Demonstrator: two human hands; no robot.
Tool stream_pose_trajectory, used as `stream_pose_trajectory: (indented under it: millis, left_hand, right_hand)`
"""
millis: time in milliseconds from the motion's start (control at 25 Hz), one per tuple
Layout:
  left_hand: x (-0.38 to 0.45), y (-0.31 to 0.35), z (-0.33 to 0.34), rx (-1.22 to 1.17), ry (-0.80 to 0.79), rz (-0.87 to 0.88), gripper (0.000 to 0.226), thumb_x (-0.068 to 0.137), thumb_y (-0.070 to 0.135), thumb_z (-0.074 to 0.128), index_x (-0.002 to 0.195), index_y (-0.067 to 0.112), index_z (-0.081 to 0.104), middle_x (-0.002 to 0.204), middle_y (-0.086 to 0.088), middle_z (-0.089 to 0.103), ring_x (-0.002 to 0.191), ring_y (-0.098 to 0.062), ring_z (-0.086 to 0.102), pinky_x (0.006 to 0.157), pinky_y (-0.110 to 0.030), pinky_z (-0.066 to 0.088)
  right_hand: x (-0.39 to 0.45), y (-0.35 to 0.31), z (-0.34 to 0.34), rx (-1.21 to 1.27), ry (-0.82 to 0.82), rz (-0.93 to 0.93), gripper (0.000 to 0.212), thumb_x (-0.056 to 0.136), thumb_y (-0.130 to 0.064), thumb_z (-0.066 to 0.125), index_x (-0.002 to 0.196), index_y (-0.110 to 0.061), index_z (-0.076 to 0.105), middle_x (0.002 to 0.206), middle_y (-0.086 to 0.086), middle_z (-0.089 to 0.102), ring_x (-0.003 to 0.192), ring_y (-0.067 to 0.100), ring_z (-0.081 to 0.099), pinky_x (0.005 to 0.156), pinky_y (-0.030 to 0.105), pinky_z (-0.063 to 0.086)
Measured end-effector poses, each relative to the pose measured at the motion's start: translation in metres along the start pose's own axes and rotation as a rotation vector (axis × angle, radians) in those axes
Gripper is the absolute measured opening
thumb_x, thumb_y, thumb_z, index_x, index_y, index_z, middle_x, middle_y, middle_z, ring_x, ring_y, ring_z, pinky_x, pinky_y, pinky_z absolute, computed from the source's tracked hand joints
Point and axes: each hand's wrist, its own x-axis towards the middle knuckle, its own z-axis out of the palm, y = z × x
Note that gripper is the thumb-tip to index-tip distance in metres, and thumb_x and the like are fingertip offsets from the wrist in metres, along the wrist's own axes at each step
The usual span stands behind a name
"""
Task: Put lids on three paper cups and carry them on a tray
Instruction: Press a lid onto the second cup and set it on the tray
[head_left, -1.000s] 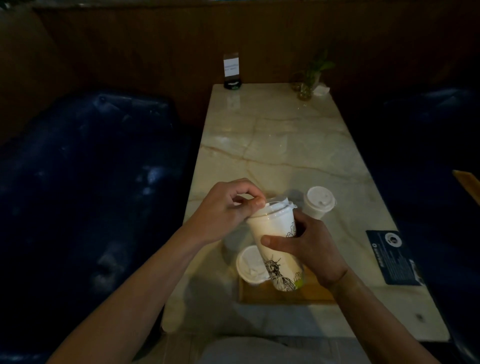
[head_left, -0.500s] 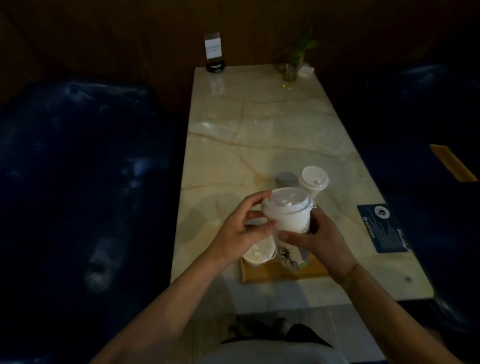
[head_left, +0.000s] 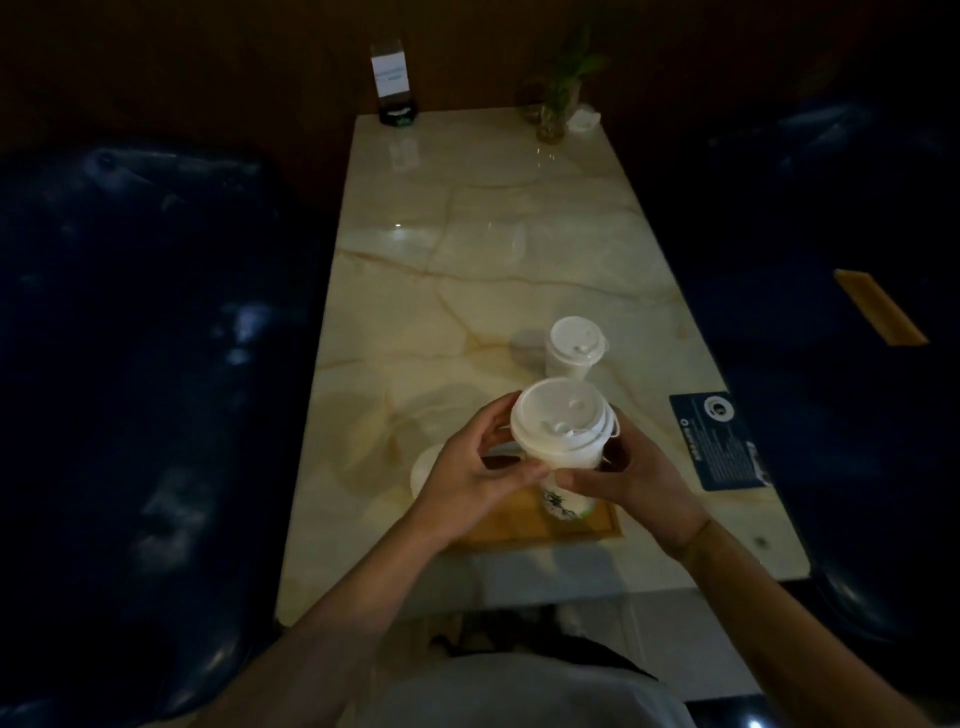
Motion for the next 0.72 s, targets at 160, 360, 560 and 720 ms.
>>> stream_pose_trajectory:
  millis: [160,360,560,720]
  left_hand:
    - [0.003,-0.011,0.031,-0.008,0.071,-0.045,0.072,0.072,0.016,0.084,0.128,0.045,0.051,0.126,0.021,0.065,0.121,-0.001,0.059,0.093,-0.019,0.052]
    - [-0.006,-0.029,0.06,0.009,0.184,-0.104,0.076,0.072,0.008,0.085,0.129,0.043,0.049,0.126,0.025,0.062,0.122,0.003,0.056,0.092,-0.012,0.048]
    - [-0.021,-0.059,0.083,-0.052,0.346,-0.174,0.077,0.072,-0.003,0.082,0.132,0.031,0.05,0.128,0.018,0.06,0.118,0.005,0.058,0.086,-0.011,0.05]
    - [-0.03,-0.084,0.089,-0.05,0.444,-0.276,0.074,0.072,-0.002,0.083,0.133,0.023,0.049,0.128,0.009,0.061,0.115,-0.006,0.062,0.085,-0.015,0.053]
  right_hand:
    - [0.011,0.016,-0.036,-0.084,-0.098,-0.003,0.07,0.069,-0.007,0.086,0.12,-0.044,0.054,0.112,-0.027,0.069,0.108,-0.011,0.06,0.082,0.007,0.05]
    - [0.021,0.036,-0.055,-0.161,-0.218,-0.051,0.072,0.064,-0.009,0.089,0.115,-0.048,0.055,0.111,-0.04,0.063,0.103,-0.018,0.058,0.078,0.0,0.044]
    - [0.03,0.068,-0.052,-0.207,-0.256,-0.058,0.078,0.056,-0.018,0.094,0.107,-0.064,0.058,0.109,-0.042,0.064,0.101,-0.019,0.059,0.079,-0.001,0.043]
    - [0.032,0.093,-0.042,-0.202,-0.228,-0.014,0.076,0.055,-0.02,0.095,0.108,-0.062,0.059,0.11,-0.033,0.068,0.103,-0.01,0.064,0.088,0.012,0.05]
